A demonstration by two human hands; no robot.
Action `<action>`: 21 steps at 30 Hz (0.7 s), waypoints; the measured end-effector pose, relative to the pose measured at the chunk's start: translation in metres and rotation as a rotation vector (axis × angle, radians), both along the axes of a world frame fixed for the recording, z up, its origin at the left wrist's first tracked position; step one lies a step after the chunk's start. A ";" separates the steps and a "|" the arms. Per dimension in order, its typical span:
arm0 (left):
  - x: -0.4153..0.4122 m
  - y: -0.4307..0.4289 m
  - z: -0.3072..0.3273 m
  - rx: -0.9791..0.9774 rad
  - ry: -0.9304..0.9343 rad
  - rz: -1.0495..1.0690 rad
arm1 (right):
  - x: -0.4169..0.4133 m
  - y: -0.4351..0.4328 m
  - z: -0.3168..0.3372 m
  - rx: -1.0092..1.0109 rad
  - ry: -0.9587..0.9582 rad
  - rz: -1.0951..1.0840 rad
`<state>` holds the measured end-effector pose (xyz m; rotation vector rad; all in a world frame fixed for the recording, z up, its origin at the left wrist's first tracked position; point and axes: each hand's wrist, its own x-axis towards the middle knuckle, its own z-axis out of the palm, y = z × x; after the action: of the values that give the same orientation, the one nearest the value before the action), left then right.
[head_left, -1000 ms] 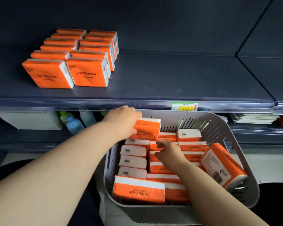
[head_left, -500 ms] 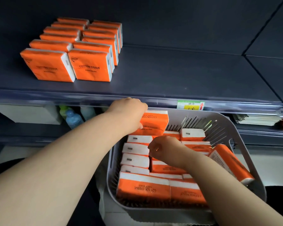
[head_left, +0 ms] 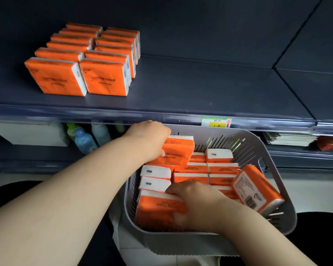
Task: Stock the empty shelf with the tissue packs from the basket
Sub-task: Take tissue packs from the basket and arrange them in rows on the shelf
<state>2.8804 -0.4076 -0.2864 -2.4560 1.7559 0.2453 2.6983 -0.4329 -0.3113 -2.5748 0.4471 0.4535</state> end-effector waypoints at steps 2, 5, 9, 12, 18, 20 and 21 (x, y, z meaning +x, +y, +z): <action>0.002 0.001 0.001 -0.009 0.005 0.002 | -0.001 -0.003 0.000 0.053 -0.021 -0.068; 0.009 0.003 0.004 -0.032 0.007 0.026 | -0.005 -0.014 0.007 0.209 -0.119 -0.213; 0.023 0.004 0.008 -0.054 0.020 0.081 | -0.010 -0.041 0.016 0.241 -0.244 -0.391; 0.028 0.004 0.009 -0.071 0.003 0.119 | -0.017 -0.066 0.017 0.141 -0.238 -0.529; 0.025 0.001 0.002 -0.029 -0.016 0.137 | -0.030 -0.093 -0.009 0.076 -0.077 -0.878; 0.020 0.000 -0.003 0.001 -0.022 0.118 | -0.027 -0.089 -0.020 0.140 -0.077 -0.985; 0.017 0.000 -0.005 0.017 -0.019 0.108 | -0.025 -0.087 -0.027 0.121 -0.068 -0.998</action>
<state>2.8976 -0.4079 -0.2916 -2.5356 1.6094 0.2451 2.6728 -0.5200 -0.3382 -1.9103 1.4912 0.0210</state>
